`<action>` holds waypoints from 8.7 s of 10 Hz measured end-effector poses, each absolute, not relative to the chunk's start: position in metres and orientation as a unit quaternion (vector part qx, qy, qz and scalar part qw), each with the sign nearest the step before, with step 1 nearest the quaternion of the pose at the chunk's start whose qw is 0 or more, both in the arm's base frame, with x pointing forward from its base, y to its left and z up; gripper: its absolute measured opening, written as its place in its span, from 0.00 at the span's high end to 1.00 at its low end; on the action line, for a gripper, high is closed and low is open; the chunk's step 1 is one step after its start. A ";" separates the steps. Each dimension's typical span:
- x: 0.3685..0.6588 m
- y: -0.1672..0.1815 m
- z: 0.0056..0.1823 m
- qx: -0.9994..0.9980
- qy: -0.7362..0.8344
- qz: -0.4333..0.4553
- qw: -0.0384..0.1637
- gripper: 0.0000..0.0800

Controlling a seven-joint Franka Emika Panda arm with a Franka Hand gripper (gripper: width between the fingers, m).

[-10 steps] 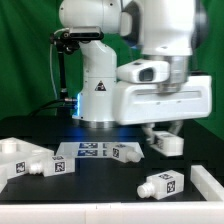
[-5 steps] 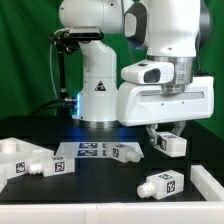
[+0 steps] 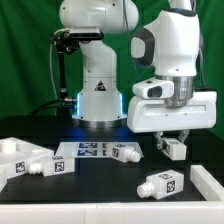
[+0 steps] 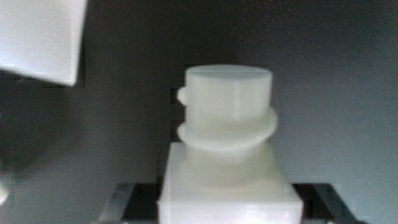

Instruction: Assemble one leg

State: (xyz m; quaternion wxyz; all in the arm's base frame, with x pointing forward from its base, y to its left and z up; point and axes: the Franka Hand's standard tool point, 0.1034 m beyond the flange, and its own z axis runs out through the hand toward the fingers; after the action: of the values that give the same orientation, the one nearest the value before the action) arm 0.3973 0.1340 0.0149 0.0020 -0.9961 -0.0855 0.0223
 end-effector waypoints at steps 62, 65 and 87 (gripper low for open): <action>0.483 0.145 0.094 -0.942 0.330 0.035 0.042 0.64; 0.405 0.178 0.073 -0.945 0.325 0.031 0.023 0.64; 0.351 0.194 0.025 -0.960 0.276 0.025 0.026 0.22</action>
Offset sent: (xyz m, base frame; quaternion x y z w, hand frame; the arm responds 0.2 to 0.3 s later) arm -0.0023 -0.0172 -0.0053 0.0293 -0.0269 0.0280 0.9988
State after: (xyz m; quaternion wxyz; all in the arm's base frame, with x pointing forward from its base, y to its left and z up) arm 0.3512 0.1945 0.0250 0.0255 -0.9604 0.2762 0.0255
